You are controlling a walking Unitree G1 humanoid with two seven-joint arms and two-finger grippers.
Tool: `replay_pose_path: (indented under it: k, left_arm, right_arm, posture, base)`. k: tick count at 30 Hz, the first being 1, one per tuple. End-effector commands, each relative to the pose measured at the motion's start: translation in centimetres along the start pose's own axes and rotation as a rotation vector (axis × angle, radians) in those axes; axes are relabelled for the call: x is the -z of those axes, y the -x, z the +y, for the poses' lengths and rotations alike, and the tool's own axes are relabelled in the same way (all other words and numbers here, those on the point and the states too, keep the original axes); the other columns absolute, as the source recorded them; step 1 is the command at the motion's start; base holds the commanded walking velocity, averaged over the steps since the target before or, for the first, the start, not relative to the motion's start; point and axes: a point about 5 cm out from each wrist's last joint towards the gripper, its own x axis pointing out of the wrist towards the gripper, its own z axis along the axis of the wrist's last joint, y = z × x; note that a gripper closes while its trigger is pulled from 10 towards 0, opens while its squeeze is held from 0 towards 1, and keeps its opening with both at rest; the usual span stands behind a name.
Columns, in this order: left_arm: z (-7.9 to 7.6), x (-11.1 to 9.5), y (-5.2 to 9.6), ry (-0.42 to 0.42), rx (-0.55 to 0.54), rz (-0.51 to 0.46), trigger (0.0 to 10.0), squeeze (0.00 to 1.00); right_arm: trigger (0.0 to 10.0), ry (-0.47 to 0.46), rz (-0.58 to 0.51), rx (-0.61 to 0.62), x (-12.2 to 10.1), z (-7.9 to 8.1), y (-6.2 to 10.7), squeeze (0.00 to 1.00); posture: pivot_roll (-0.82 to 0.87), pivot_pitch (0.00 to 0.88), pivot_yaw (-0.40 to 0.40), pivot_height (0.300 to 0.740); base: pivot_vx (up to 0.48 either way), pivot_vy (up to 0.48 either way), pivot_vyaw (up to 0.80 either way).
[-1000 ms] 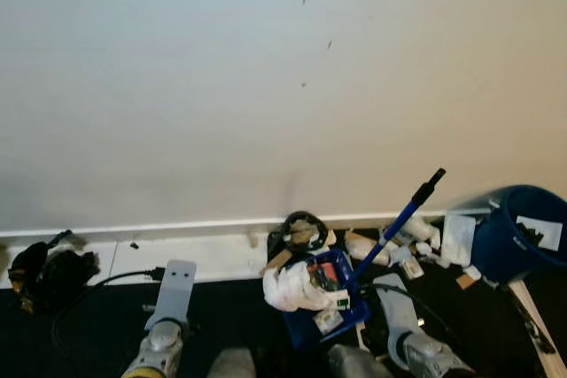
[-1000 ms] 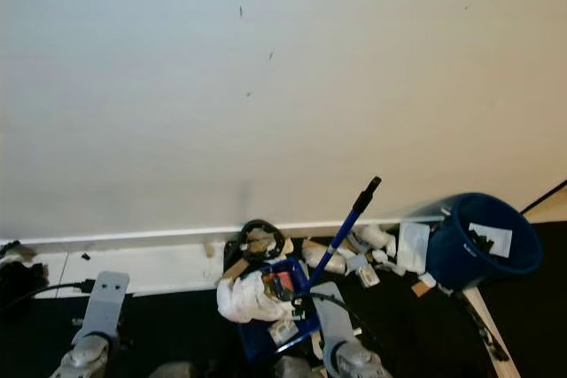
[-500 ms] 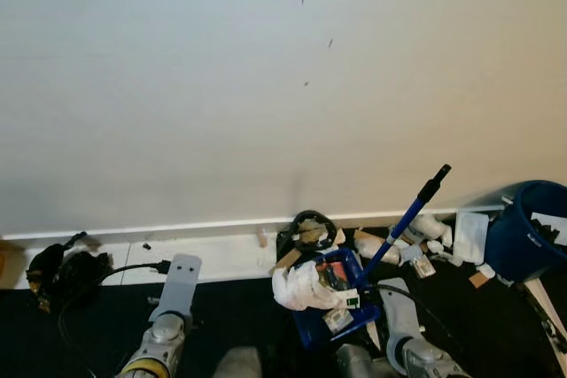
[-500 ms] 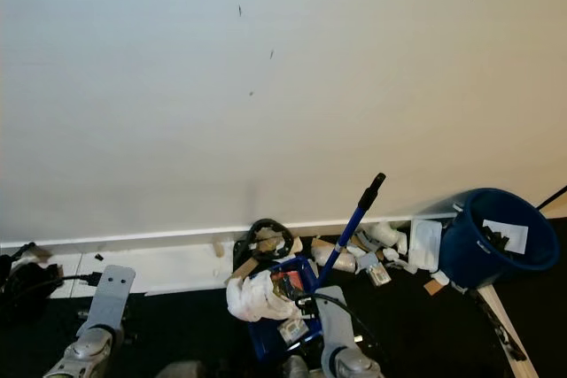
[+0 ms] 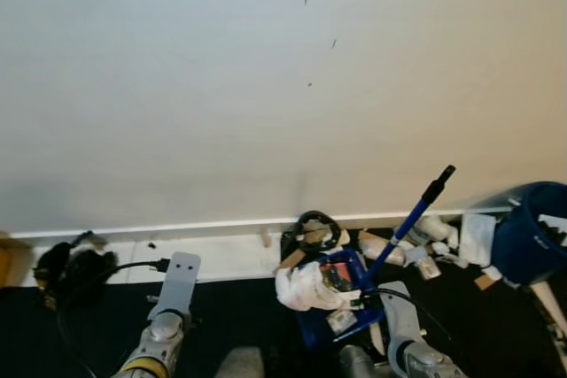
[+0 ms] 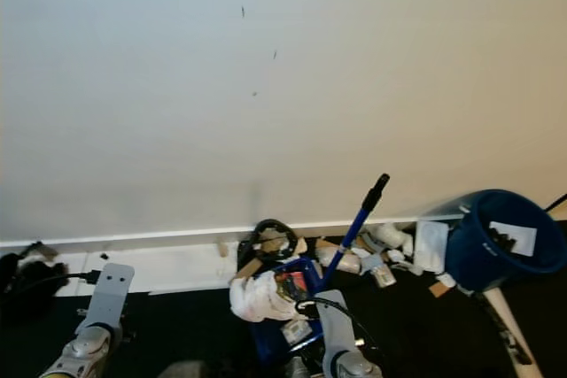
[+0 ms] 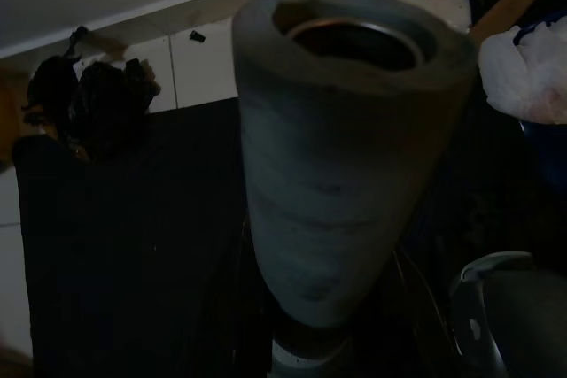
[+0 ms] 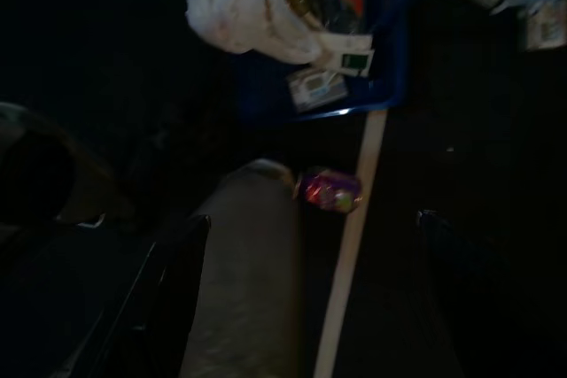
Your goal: Sweep floor
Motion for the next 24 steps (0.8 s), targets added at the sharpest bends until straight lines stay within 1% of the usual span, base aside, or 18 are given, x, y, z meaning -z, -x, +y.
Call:
replay_pose_path:
  k: [1, 2, 4, 8, 11, 14, 16, 17, 18, 20, 22, 24]
  left_arm:
    - [-0.3, 1.1, 0.3, -0.015, 0.002, 0.037, 10.0, 0.0]
    - [-0.5, 1.3, 0.4, -0.012, 0.003, 0.043, 10.0, 0.0]
    - [-0.7, 1.6, 0.5, -0.001, -0.001, 0.051, 10.0, 0.0]
    - [-0.5, 1.8, 0.5, 0.007, -0.008, 0.055, 10.0, 0.0]
    - [-0.5, 1.7, 0.4, -0.009, 0.001, 0.051, 10.0, 0.0]
    - [-0.3, 1.1, 0.3, -0.01, 0.0, 0.034, 10.0, 0.0]
    - [0.0, 0.0, 0.0, 0.006, -0.013, 0.01, 10.0, 0.0]
    - [0.0, 0.0, 0.0, 0.006, -0.013, 0.01, 10.0, 0.0]
    - [0.2, -0.3, -0.1, 0.005, -0.015, 0.002, 10.0, 0.0]
    - [0.3, -0.9, -0.3, -0.025, -0.002, -0.012, 10.0, 0.0]
    - [0.3, -1.1, -0.3, -0.037, 0.003, -0.016, 10.0, 0.0]
    - [0.5, -1.6, -0.5, -0.054, 0.008, -0.028, 10.0, 0.0]
  right_arm:
    - [10.0, -0.001, -0.02, 0.01, -0.7, -0.4, -0.1, 0.0]
    - [10.0, 0.001, -0.04, 0.015, -1.5, -0.7, -0.1, 0.0]
    - [10.0, 0.012, -0.06, 0.018, -2.4, -1.1, -0.2, 0.0]
    - [10.0, 0.022, -0.068, 0.018, -3.1, -1.1, -0.2, 0.0]
    - [10.0, 0.005, -0.078, 0.019, -3.2, -0.9, -0.3, 0.0]
    - [10.0, -0.014, -0.078, 0.016, -2.9, -0.6, -0.3, 0.0]
    - [10.0, -0.006, -0.044, 0.002, -1.7, 0.0, -0.3, 0.0]
    - [10.0, -0.006, -0.044, 0.002, -1.7, 0.0, -0.3, 0.0]
    - [10.0, -0.002, -0.031, -0.003, -1.2, 0.3, -0.2, 0.0]
    - [10.0, -0.032, -0.021, 0.004, -0.6, 0.6, -0.2, 0.0]
    - [10.0, -0.045, -0.02, 0.008, -0.5, 0.6, -0.2, 0.0]
    - [10.0, -0.083, -0.024, 0.02, -0.4, 0.7, -0.2, 0.0]
  posture:
    - [0.17, 0.0, -0.074, 0.74]
    - [0.18, 0.0, -0.09, 0.74]
    - [0.18, 0.0, -0.099, 0.74]
    - [0.17, 0.0, -0.095, 0.74]
    - [0.17, 0.0, -0.084, 0.74]
    - [0.17, 0.0, -0.084, 0.74]
    - [0.18, 0.0, -0.082, 0.74]
    - [0.18, 0.0, -0.082, 0.74]
    - [0.17, 0.0, -0.066, 0.74]
    - [0.17, 0.0, -0.032, 0.74]
    - [0.17, 0.0, -0.032, 0.74]
    - [0.17, 0.0, -0.012, 0.74]
  base:
    - [0.0, 0.0, 0.0]
    - [0.0, 0.0, 0.0]
    - [0.0, 0.0, 0.0]
    - [0.0, 0.0, 0.0]
    - [0.0, 0.0, 0.0]
    - [0.0, 0.0, 0.0]
    - [0.0, 0.0, 0.0]
    - [0.0, 0.0, 0.0]
    - [0.0, 0.0, 0.0]
    - [0.0, 0.0, 0.0]
    - [0.0, 0.0, 0.0]
    - [0.0, 0.0, 0.0]
